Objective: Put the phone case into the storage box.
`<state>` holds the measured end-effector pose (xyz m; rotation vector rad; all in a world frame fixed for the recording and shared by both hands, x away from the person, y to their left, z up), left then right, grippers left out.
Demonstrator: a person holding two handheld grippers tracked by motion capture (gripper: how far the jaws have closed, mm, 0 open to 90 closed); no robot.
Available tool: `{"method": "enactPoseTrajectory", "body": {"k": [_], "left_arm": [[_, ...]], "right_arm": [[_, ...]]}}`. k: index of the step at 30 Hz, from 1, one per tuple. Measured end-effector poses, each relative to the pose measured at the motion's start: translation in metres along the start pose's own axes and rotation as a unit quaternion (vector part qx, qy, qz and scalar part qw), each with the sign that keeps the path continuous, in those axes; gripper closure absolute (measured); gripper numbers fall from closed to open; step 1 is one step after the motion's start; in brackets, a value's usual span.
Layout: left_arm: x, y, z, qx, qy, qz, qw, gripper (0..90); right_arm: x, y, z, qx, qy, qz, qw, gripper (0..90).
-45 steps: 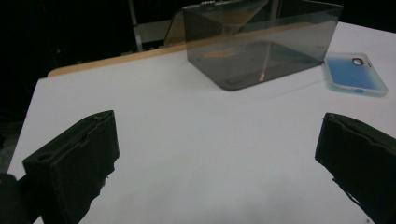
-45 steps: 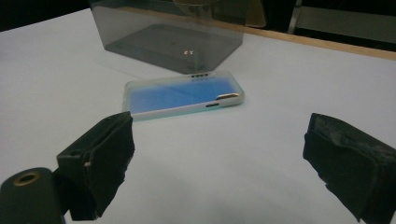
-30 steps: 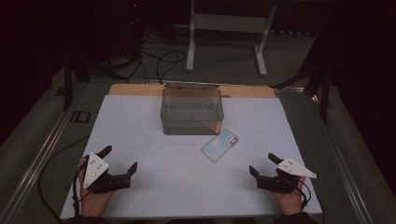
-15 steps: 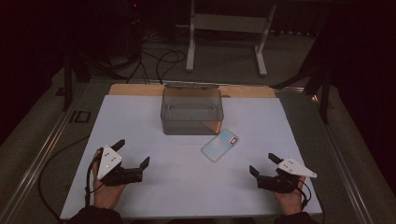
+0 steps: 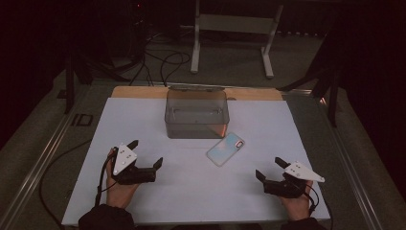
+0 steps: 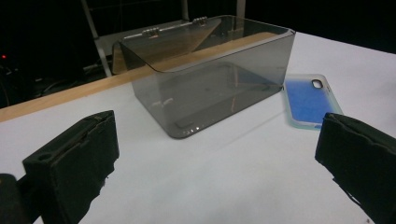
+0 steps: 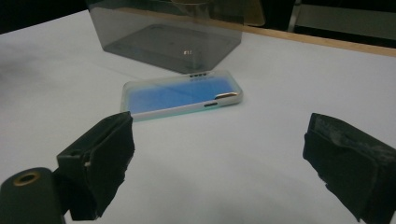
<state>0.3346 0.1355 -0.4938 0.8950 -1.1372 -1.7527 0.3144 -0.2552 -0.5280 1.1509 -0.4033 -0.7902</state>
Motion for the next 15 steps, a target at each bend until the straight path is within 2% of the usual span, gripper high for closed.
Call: {"method": "enactPoseTrajectory", "body": {"k": [15], "left_arm": [[0.019,0.004,-0.024,-0.026,-0.019,-0.012,0.9994,1.4]], "right_arm": [[0.001,0.0,0.0,-0.001,-0.001,-0.002,1.0,8.7]]}}
Point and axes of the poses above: each handheld gripper's, and its own axes: z roughly backward along the jaws, y roughly out of its top, x roughly to its right, the point moved 9 cm from there along -z, roughly forward along the jaws, and after that the axes turned 11 degrees about y, right-handed, at the moved point
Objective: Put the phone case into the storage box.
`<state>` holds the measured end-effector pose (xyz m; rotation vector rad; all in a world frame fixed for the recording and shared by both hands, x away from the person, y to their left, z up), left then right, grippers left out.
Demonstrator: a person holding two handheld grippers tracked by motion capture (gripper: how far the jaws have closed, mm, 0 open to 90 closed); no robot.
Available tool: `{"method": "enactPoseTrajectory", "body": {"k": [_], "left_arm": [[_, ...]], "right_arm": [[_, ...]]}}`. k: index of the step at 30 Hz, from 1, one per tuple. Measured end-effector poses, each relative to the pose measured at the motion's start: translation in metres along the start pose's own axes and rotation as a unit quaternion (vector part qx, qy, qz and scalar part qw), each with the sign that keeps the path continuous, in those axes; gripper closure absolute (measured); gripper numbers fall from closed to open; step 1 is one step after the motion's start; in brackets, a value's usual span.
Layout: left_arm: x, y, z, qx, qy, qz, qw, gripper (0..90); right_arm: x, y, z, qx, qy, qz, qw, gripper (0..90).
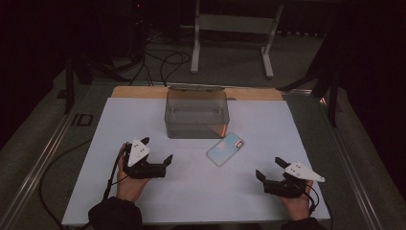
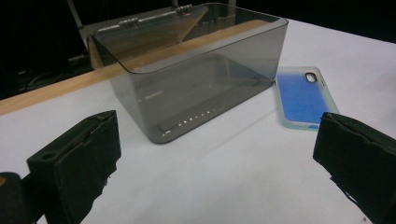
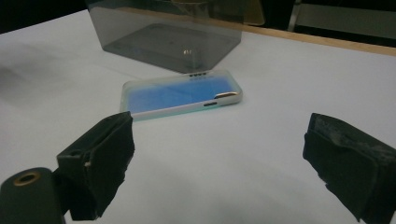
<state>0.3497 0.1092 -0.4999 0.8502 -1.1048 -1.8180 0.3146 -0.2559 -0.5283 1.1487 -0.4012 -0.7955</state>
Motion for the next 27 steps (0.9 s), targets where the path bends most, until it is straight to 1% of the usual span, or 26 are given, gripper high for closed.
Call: {"method": "enactPoseTrajectory", "body": {"k": [9,27], "left_arm": [[0.008,0.002,-0.01,-0.014,-0.012,-0.005,0.9998,2.6],[0.025,0.011,-0.029,-0.026,-0.032,-0.01,0.9991,5.2]], "right_arm": [[0.0,0.0,0.0,-0.001,0.0,0.0,1.0,8.7],[0.0,0.0,0.0,-0.002,0.0,0.0,1.0,8.7]]}}
Point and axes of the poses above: each handheld gripper's, and its own axes: z roughly backward along the jaws, y roughly out of its top, x roughly to its right, the point moved 9 cm from there along -z, roughly forward along the jaws, and after that the axes turned 11 degrees about y, right-handed, at the moved point
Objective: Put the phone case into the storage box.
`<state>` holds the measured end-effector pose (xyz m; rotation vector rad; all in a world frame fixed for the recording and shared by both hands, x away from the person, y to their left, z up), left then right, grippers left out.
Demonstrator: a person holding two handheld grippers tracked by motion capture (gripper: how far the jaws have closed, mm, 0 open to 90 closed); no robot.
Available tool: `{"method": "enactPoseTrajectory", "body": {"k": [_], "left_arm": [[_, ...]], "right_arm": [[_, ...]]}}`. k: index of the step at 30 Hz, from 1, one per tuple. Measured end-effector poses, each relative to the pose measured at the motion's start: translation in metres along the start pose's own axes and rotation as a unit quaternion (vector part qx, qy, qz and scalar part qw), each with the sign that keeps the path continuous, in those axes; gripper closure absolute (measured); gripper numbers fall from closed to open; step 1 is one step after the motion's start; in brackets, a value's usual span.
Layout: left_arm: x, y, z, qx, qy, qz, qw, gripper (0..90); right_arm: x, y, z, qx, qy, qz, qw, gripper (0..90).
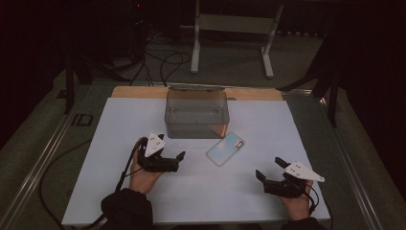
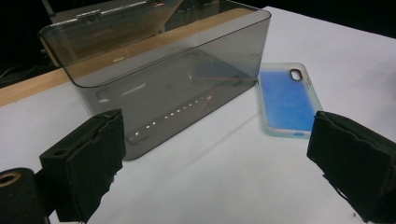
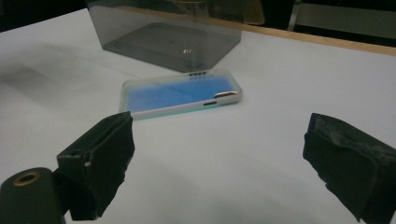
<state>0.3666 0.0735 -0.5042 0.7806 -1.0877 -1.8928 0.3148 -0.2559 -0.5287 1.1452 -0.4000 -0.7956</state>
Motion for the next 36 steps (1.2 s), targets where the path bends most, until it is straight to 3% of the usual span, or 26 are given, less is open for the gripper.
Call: {"method": "enactPoseTrajectory", "body": {"k": [13,36], "left_arm": [[0.006,0.007,-0.01,-0.005,-0.008,0.0,1.0,6.2],[0.029,0.015,-0.038,-0.023,-0.033,-0.006,0.9992,10.2]], "right_arm": [[0.0,0.0,0.0,0.0,0.0,0.0,1.0,8.7],[0.001,0.0,0.0,0.0,0.0,0.0,1.0,8.7]]}}
Point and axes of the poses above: each handheld gripper's, and its own axes: z roughly backward along the jaws, y roughly out of its top, x roughly to its right, the point moved 9 cm from there along -z, roughly forward along the jaws, and after that the axes turned 11 degrees about y, right-handed, at the moved point
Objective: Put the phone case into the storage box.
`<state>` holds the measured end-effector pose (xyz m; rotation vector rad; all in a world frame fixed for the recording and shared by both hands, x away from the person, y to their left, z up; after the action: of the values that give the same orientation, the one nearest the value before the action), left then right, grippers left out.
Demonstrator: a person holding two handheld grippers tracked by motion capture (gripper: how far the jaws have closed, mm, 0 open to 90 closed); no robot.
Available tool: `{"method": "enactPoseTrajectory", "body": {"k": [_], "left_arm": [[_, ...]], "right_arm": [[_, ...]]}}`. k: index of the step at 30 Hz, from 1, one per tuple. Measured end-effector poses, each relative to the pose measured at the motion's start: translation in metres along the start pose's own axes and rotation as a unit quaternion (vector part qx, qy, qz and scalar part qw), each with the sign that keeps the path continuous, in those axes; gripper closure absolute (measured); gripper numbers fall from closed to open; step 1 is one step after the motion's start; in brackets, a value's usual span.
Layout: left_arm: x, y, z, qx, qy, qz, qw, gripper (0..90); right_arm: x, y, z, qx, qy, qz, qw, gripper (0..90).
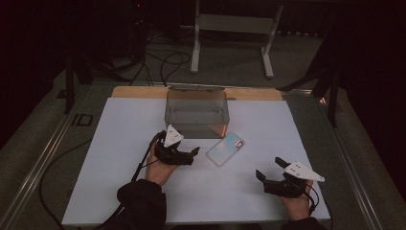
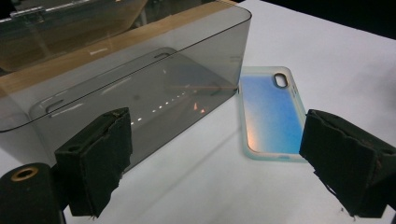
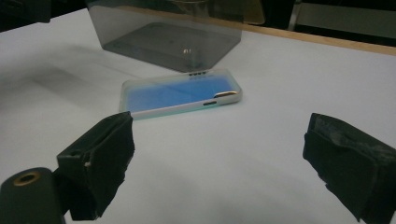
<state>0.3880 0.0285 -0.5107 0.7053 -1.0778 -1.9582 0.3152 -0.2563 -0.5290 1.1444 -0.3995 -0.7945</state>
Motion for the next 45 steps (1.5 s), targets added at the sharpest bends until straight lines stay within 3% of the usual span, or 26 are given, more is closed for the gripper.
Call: {"method": "enactPoseTrajectory", "body": {"k": [14,32,40,45], "left_arm": [[0.01,0.001,-0.015,-0.014,-0.005,-0.013,0.9998,10.9],[0.018,-0.001,-0.036,-0.036,-0.016,-0.012,0.9991,13.5],[0.022,-0.005,-0.047,-0.057,-0.015,-0.016,0.9981,17.3],[0.027,-0.008,-0.056,-0.072,-0.006,-0.02,0.9972,25.7]], "right_arm": [[0.0,0.0,0.0,0.0,0.001,0.001,1.0,8.7],[0.0,-0.001,-0.001,-0.002,0.001,0.002,1.0,8.7],[0.0,0.0,-0.001,-0.002,0.002,0.002,1.0,8.7],[0.0,-0.001,-0.001,-0.003,0.002,0.002,1.0,8.7]]}}
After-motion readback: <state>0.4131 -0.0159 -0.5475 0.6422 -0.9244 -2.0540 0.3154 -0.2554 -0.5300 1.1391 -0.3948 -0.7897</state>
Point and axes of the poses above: each handheld gripper's, and its own axes: z roughly backward along the jaws, y roughly out of its top, x roughly to its right, the point moved 9 cm from there along -z, roughly forward along the jaws, and after that the axes turned 11 degrees about y, right-handed, at the moved point
